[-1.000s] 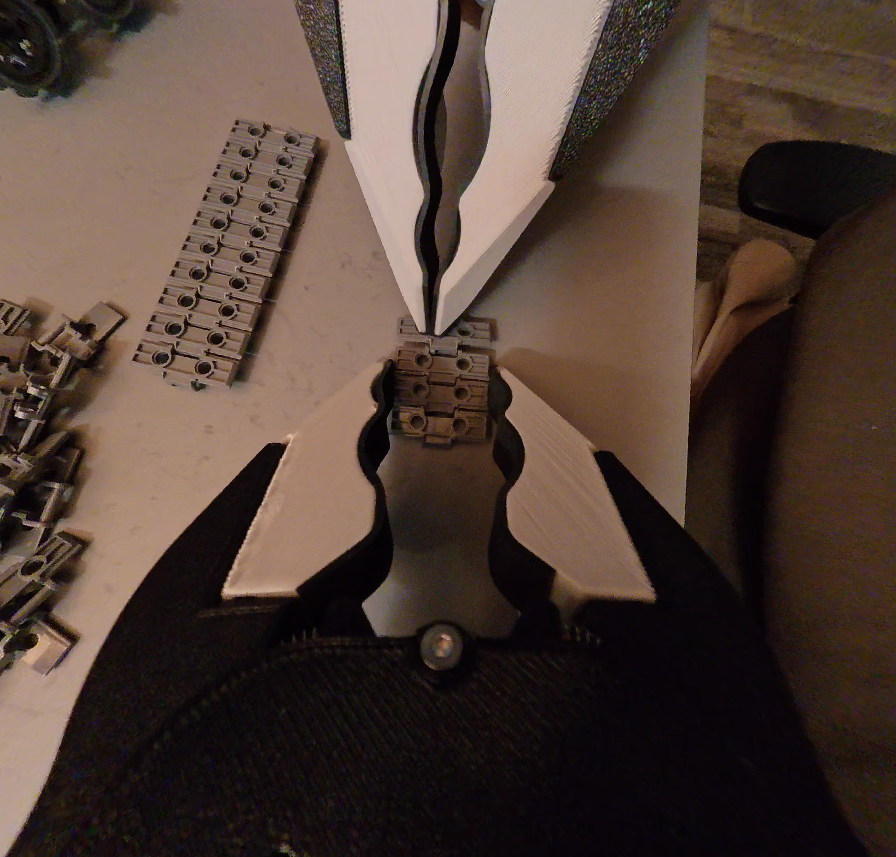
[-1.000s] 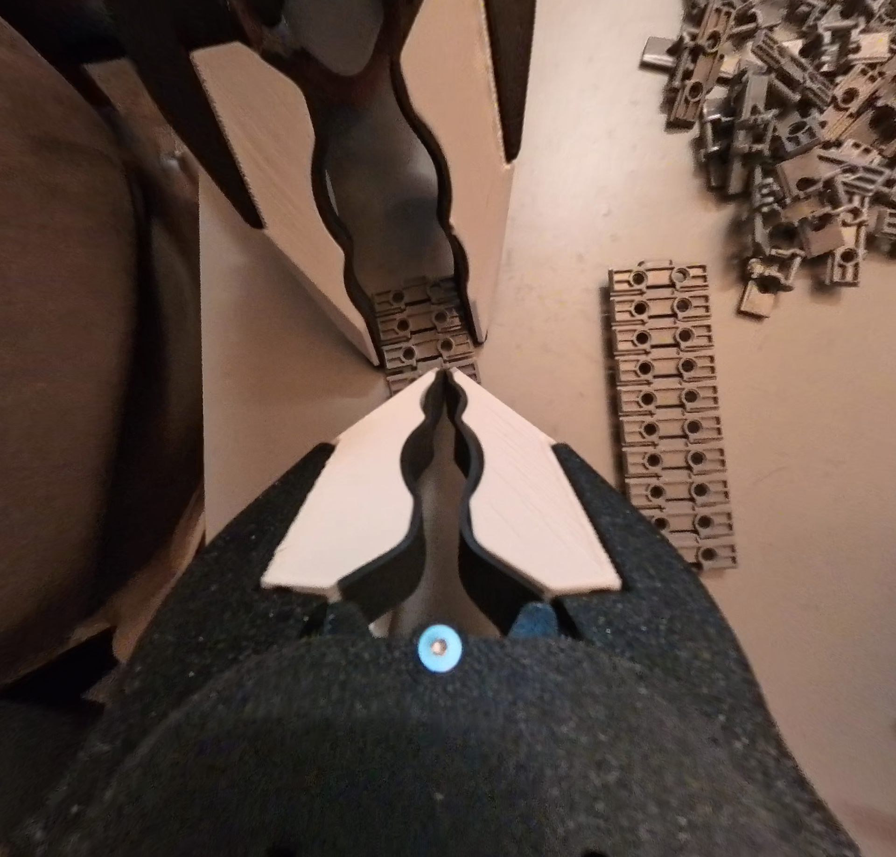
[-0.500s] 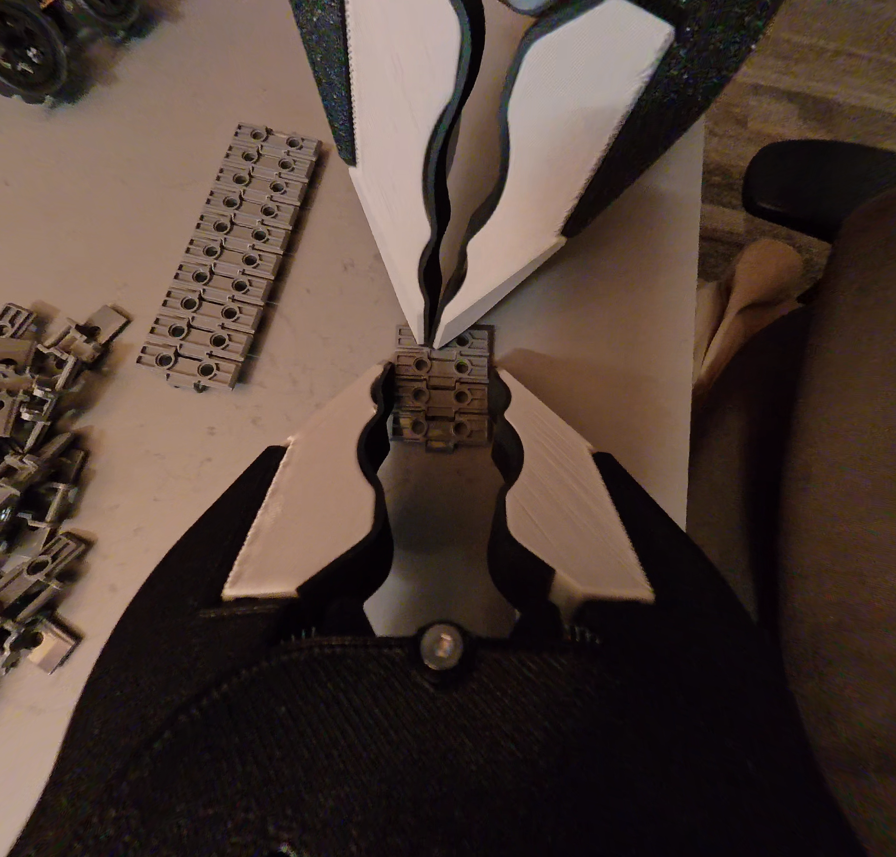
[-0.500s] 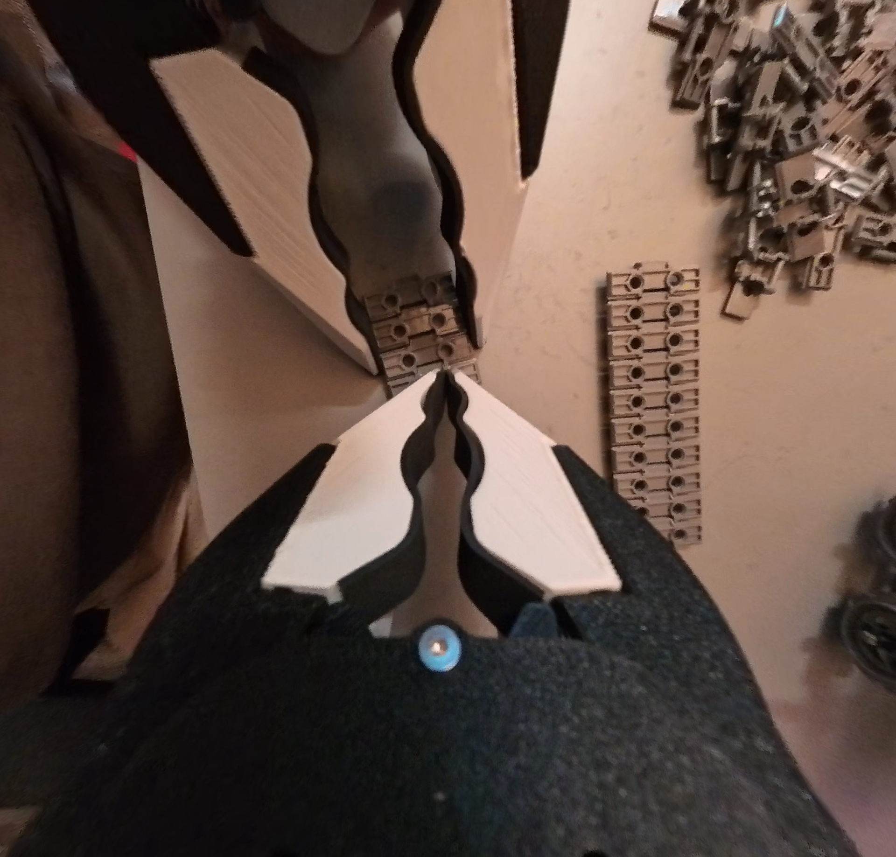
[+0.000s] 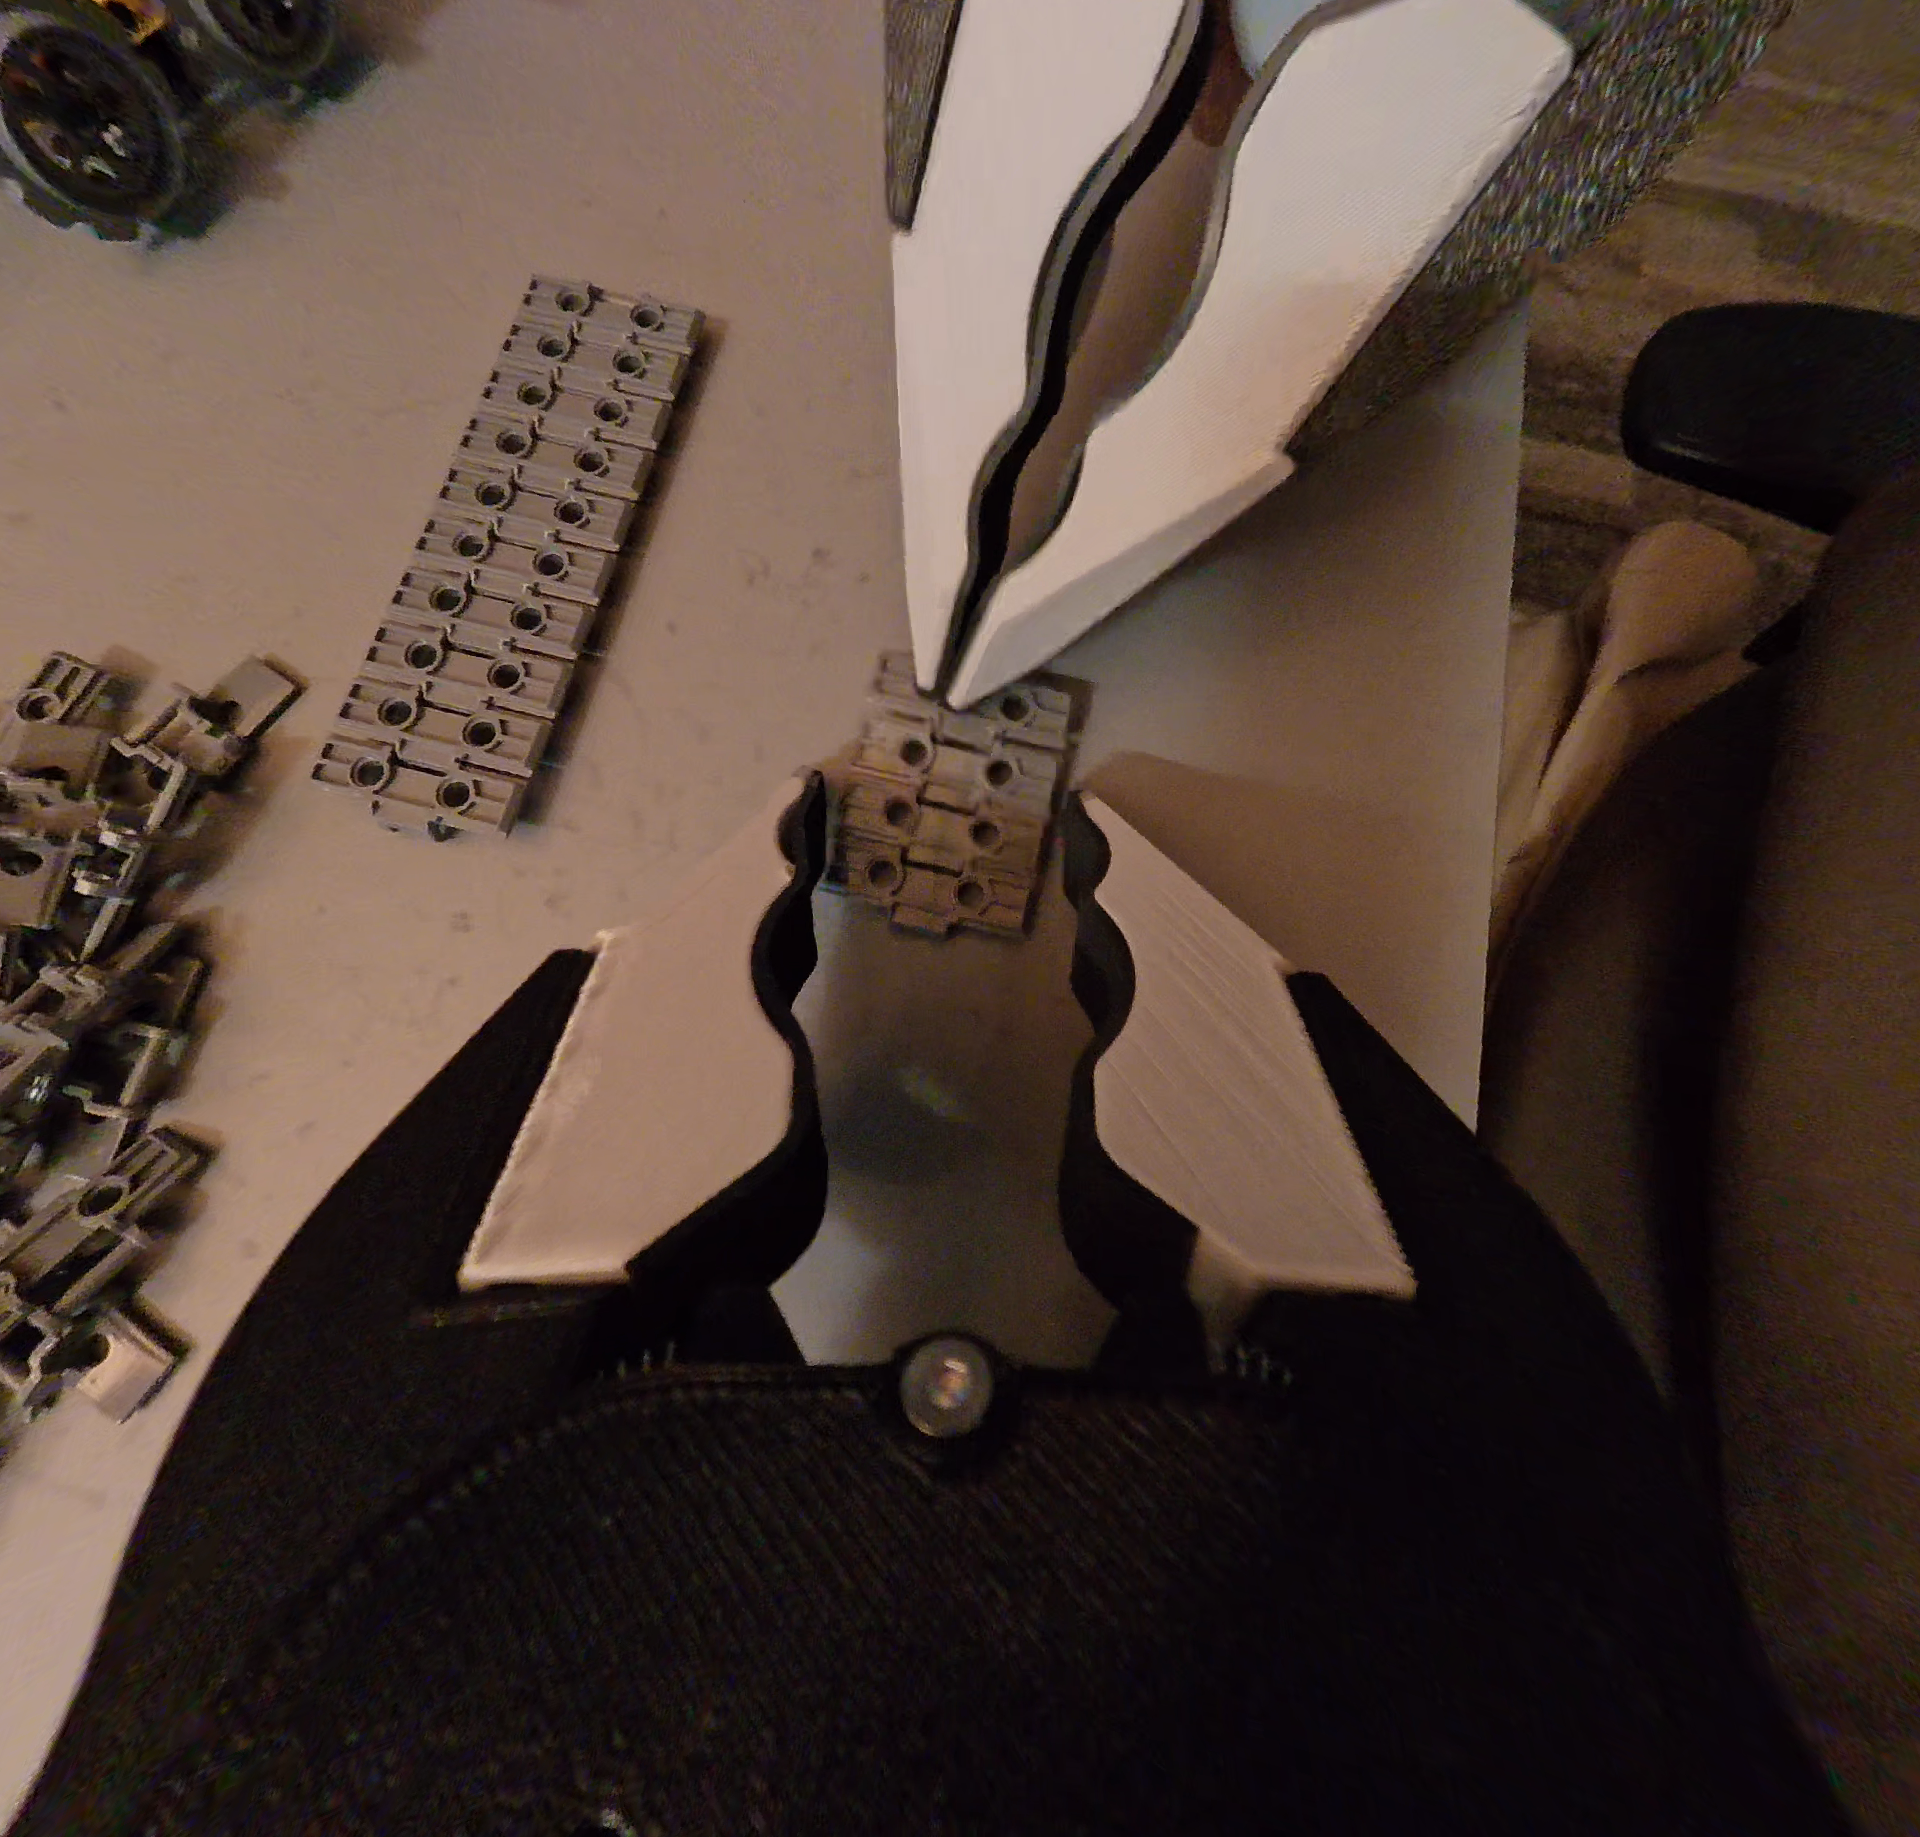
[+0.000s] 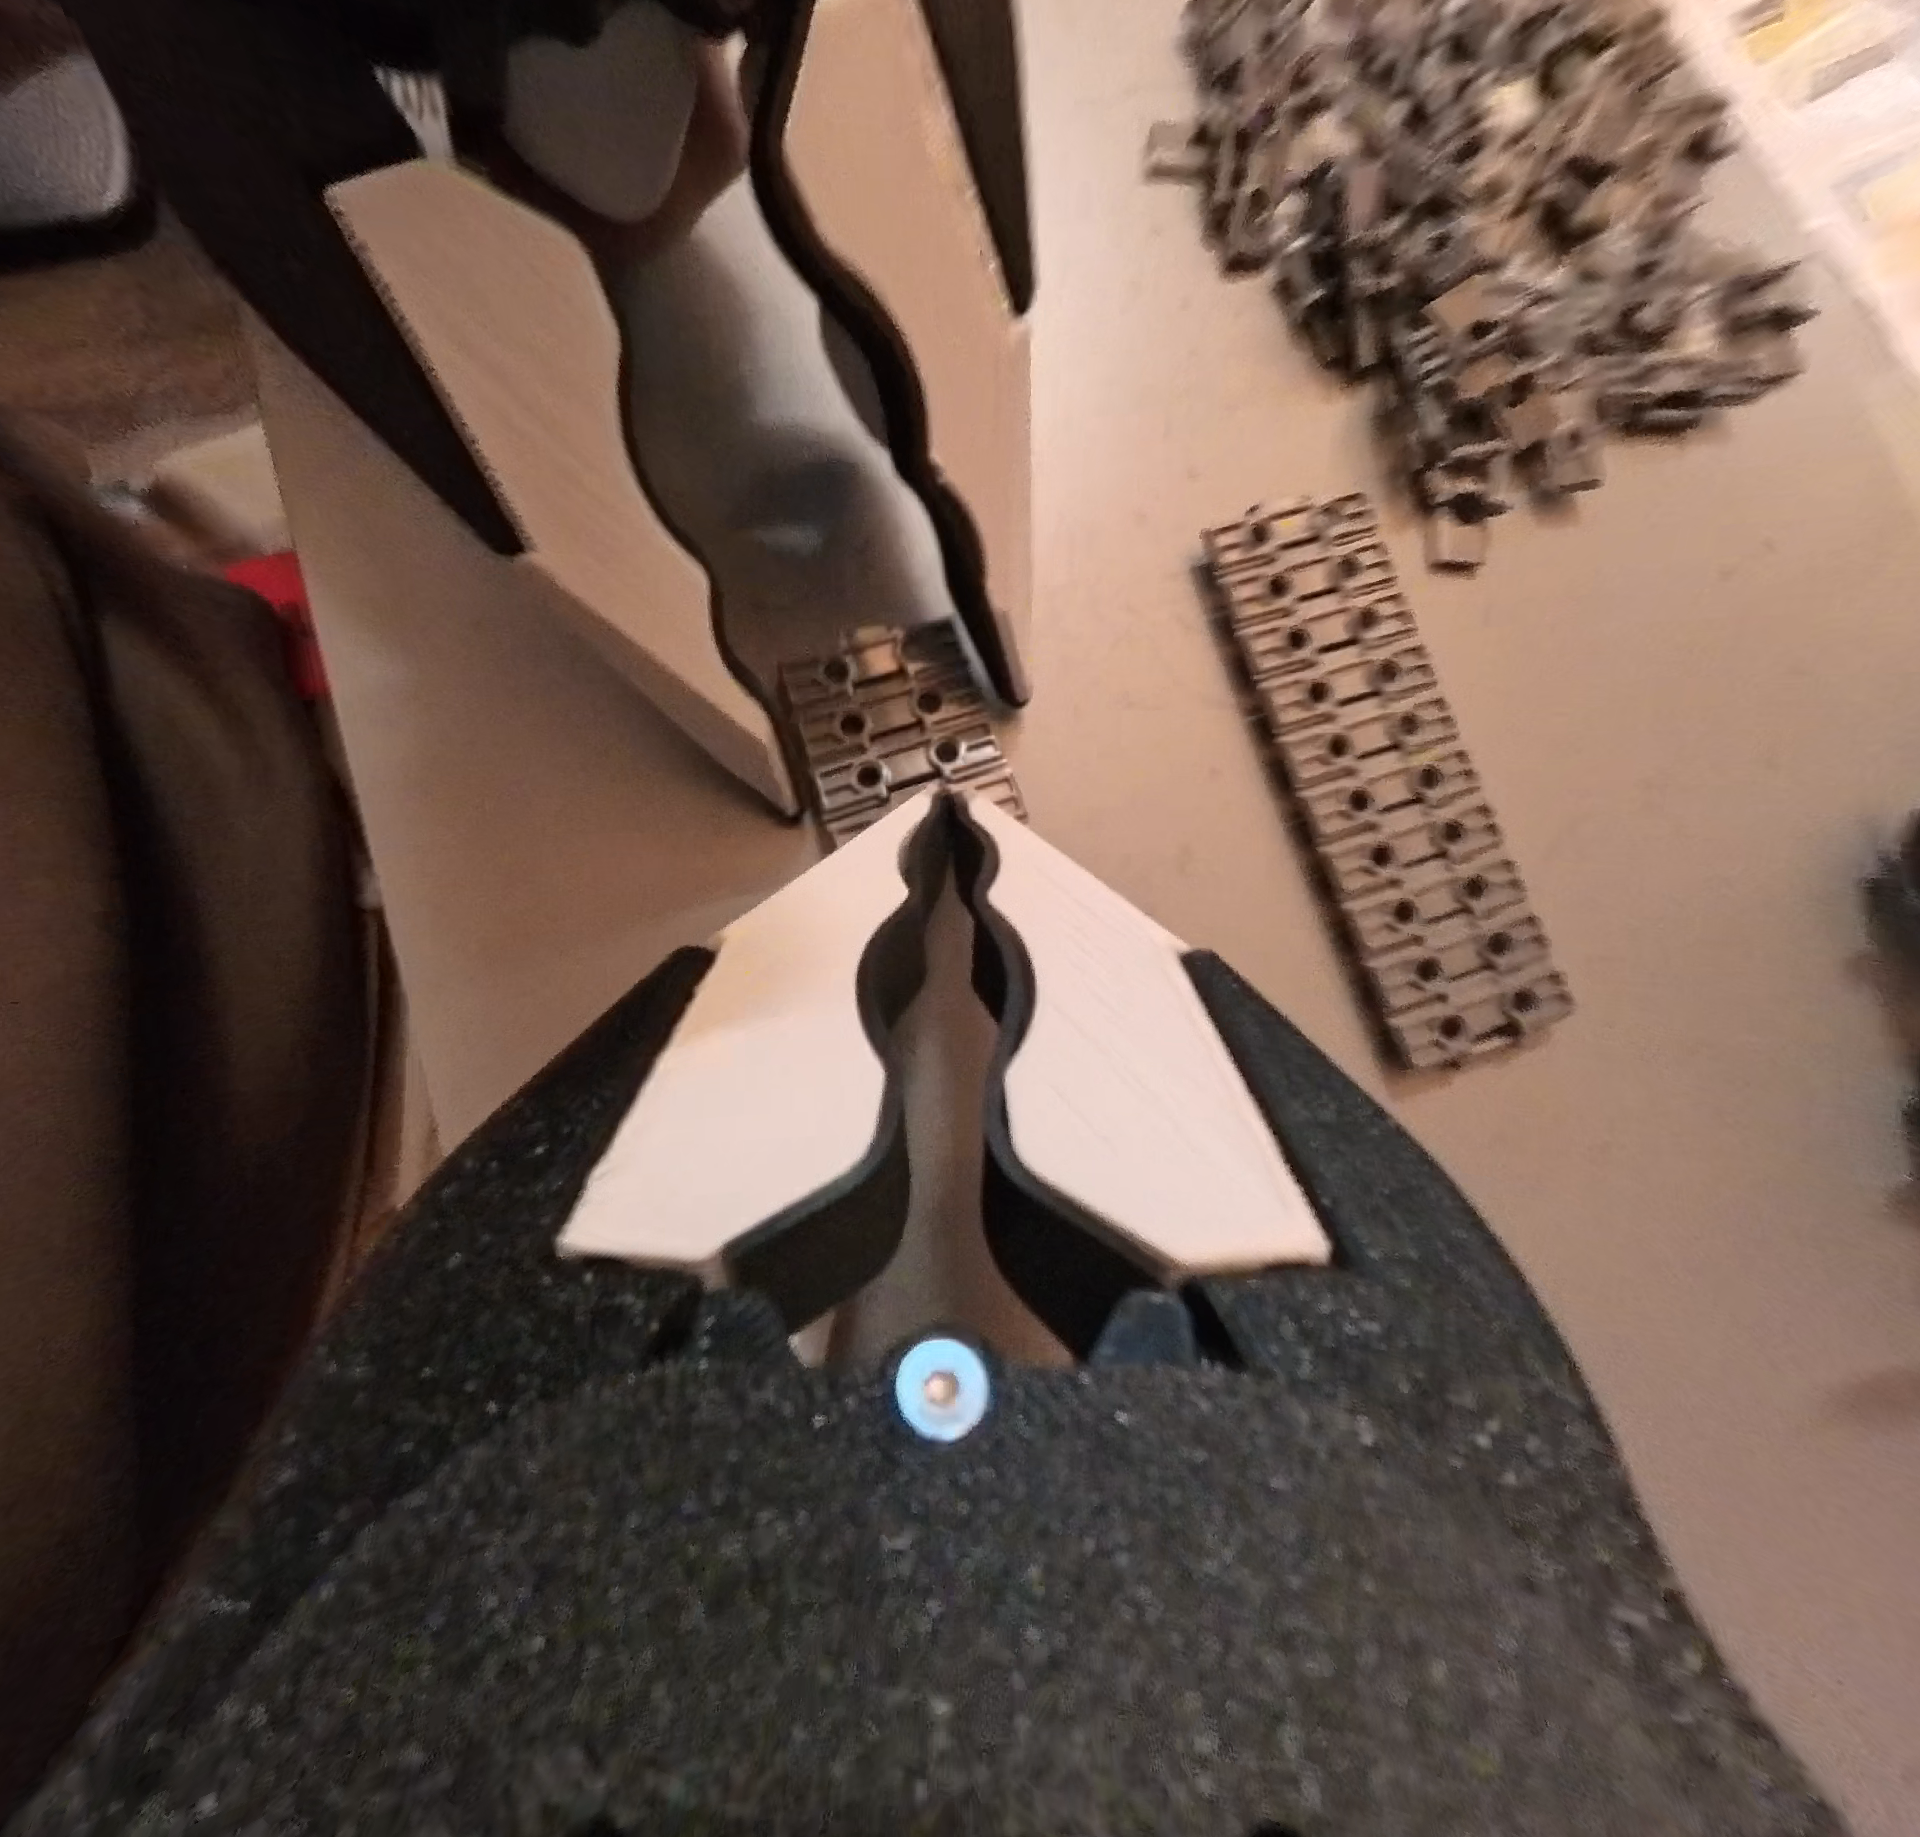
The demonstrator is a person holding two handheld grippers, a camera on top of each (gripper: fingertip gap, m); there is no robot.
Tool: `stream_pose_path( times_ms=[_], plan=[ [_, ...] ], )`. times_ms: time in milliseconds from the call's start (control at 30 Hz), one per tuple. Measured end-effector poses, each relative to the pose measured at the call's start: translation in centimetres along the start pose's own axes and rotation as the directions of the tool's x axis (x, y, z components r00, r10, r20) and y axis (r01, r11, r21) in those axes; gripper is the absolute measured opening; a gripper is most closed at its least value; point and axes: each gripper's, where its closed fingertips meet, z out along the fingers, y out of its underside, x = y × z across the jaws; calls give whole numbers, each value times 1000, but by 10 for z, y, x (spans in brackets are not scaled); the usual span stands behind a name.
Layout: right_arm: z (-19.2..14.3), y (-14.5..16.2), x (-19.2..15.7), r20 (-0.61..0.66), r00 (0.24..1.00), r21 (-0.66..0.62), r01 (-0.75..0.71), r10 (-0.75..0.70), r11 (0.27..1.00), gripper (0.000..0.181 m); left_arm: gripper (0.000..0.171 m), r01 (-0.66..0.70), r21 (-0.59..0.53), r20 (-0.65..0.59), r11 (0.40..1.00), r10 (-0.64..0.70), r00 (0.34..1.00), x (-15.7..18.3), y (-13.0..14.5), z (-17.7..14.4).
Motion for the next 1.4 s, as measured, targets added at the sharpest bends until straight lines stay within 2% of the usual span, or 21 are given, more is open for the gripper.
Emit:
stream_pose_path(
  times_ms=[133, 200, 367, 433, 533, 667, 833, 900, 1100, 1267, 1400],
  plan=[
    [-37, -16, 34, -243, 970, 228, 80, -23, 970, 6, 47, 43, 56, -48, 998, -41, 998, 5, -7, -9],
    [-50, -13, 45, -290, 957, 248, 91, -16, 964, 7, 47, 76, 85, -60, 994, -71, 996, 3, -11, -18],
    [-42, 0, 53, -244, 968, 231, 2, 56, 973, 37, 45, 121, 120, 41, 985, -127, 991, -27, -14, -37],
    [-35, 4, 54, -215, 973, 229, -33, 84, 973, 40, 45, 153, 138, 92, 979, -166, 982, -43, -14, -45],
    [-25, 8, 42, -100, 984, 230, -122, 148, 965, 42, 46, 200, 152, 208, 968, -229, 951, -72, -6, -57],
    [-22, 10, 18, 34, 985, 205, -174, 171, 963, 43, 31, 210, 135, 338, 968, -244, 909, -100, 11, -69],
    [-8, 19, 7, -3, 994, 103, -111, 111, 988, 44, 33, 208, 70, 460, 976, -217, 861, -132, 24, -70],
    [-5, 19, 1, 21, 994, 86, -108, 106, 990, 44, 31, 202, 53, 503, 978, -201, 841, -144, 26, -71],
    [-9, 8, -20, 160, 976, 134, -168, 146, 977, 42, 20, 209, 0, 533, 978, -177, 828, -157, 34, -63],
    [-16, 4, -6, 110, 973, 192, -220, 201, 957, 44, 9, 211, -37, 543, 977, -158, 825, -158, 33, -59],
    [-15, 6, -5, 69, 981, 184, -191, 181, 964, 46, 6, 180, -70, 595, 981, -104, 797, -161, 34, -65]
  ],
)
